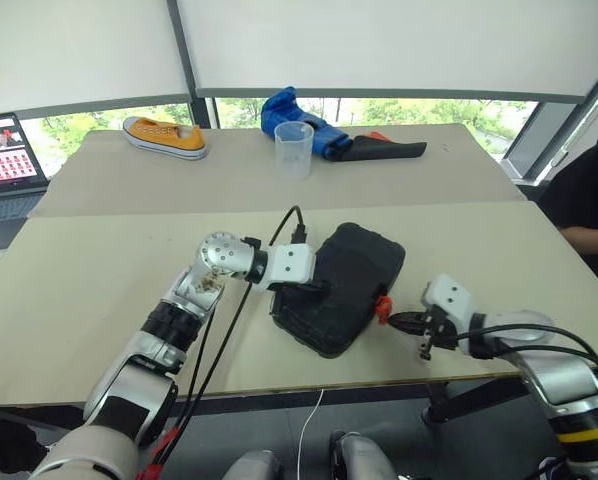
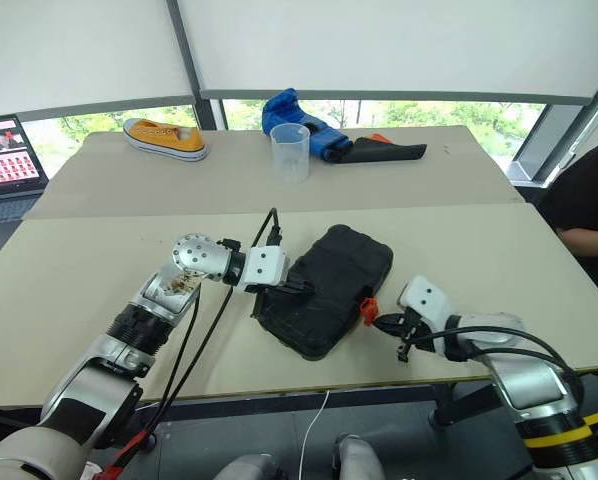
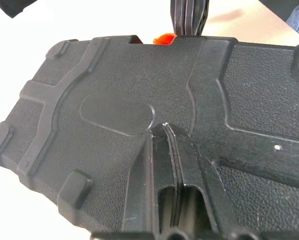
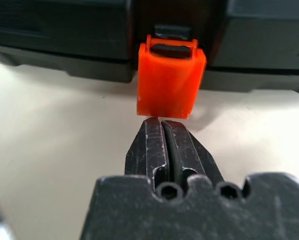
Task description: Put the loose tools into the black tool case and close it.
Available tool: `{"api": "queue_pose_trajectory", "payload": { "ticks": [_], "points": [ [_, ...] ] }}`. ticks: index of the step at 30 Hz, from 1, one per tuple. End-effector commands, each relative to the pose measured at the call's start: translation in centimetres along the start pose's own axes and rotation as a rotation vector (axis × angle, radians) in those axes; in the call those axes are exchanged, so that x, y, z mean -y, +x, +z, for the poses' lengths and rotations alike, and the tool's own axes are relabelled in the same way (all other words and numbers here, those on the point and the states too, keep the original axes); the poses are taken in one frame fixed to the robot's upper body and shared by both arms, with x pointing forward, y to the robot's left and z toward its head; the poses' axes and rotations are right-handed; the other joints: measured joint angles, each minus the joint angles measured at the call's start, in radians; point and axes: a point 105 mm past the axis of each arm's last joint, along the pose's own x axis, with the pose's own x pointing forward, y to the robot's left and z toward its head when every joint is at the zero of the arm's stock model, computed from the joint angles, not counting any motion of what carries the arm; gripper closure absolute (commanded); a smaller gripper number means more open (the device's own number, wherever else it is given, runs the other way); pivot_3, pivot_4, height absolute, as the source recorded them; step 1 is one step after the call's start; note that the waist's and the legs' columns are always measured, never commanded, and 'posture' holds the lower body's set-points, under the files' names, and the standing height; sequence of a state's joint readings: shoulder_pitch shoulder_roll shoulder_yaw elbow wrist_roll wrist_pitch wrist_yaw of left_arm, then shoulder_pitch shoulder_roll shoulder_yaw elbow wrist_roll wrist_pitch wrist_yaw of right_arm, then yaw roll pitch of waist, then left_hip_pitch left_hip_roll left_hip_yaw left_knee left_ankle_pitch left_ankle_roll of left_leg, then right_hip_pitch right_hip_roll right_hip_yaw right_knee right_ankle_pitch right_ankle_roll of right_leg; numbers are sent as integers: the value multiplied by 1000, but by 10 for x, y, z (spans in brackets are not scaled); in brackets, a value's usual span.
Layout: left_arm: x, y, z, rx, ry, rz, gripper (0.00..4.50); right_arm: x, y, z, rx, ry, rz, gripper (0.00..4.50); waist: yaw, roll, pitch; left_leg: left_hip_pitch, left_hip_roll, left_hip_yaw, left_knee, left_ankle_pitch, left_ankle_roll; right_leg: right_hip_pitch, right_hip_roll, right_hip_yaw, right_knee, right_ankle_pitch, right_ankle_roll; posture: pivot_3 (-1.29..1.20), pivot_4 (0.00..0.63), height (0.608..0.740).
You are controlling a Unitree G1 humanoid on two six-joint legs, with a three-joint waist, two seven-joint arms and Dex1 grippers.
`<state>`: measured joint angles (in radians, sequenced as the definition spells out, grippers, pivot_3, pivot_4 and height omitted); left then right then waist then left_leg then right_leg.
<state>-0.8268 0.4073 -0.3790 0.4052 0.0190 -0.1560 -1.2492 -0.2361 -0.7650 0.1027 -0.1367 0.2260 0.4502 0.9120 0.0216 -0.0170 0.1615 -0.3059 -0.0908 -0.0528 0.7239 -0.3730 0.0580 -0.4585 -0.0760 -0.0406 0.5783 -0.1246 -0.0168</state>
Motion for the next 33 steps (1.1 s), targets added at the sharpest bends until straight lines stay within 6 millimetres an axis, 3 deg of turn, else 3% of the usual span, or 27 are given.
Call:
{"api": "queue_pose_trajectory", "payload": {
  "ticks": [1, 9, 16, 21, 25, 29, 33],
  "points": [
    [17, 8, -19, -74, -50, -72, 4500, -1, 5, 18, 54, -40, -1, 4392, 0, 0, 0, 0, 0, 0, 0, 0, 0, 0, 0, 0, 0, 0, 0, 0, 150, 724],
    [19, 12, -19, -71, -46, -81, 4500, 2, -1, 66, 267, -39, -44, 4392, -16, 0, 0, 0, 0, 0, 0, 0, -1, -1, 0, 0, 0, 0, 0, 0, 150, 724],
    [28, 21, -22, -88, 15, -130, 4500, 3, -18, 80, 322, -31, -76, 4392, -18, 1, -1, 1, 0, 1, -1, 1, -1, -1, 1, 1, 0, 0, 0, 0, 150, 724],
    [28, 22, -24, -89, 9, -129, 4500, -1, -14, 72, 288, -21, -62, 4392, -3, 4, -5, 2, 0, 0, -1, 1, -1, 1, 0, 0, 0, 0, 0, 0, 150, 724],
    [20, 12, -30, -102, -34, -84, 4500, 9, -21, 68, 256, -25, -106, 4392, -1, 4, -5, 2, -1, 0, -1, 0, 0, 1, 0, 0, 0, 0, 0, 0, 150, 724],
    [21, 6, -36, -114, -49, -74, 4500, 10, -38, 45, 159, 2, -76, 4392, -1, 4, -5, 1, 0, 0, 0, 0, 0, 1, 0, 0, 0, 0, 0, 0, 150, 724],
    [20, 7, -36, -113, -50, -64, 4500, 16, -37, 23, 71, -6, -95, 4392, -9, 5, -5, 2, 0, 0, -2, 0, 0, 1, 0, 0, 0, 0, 1, 0, 150, 724]
  ]
}}
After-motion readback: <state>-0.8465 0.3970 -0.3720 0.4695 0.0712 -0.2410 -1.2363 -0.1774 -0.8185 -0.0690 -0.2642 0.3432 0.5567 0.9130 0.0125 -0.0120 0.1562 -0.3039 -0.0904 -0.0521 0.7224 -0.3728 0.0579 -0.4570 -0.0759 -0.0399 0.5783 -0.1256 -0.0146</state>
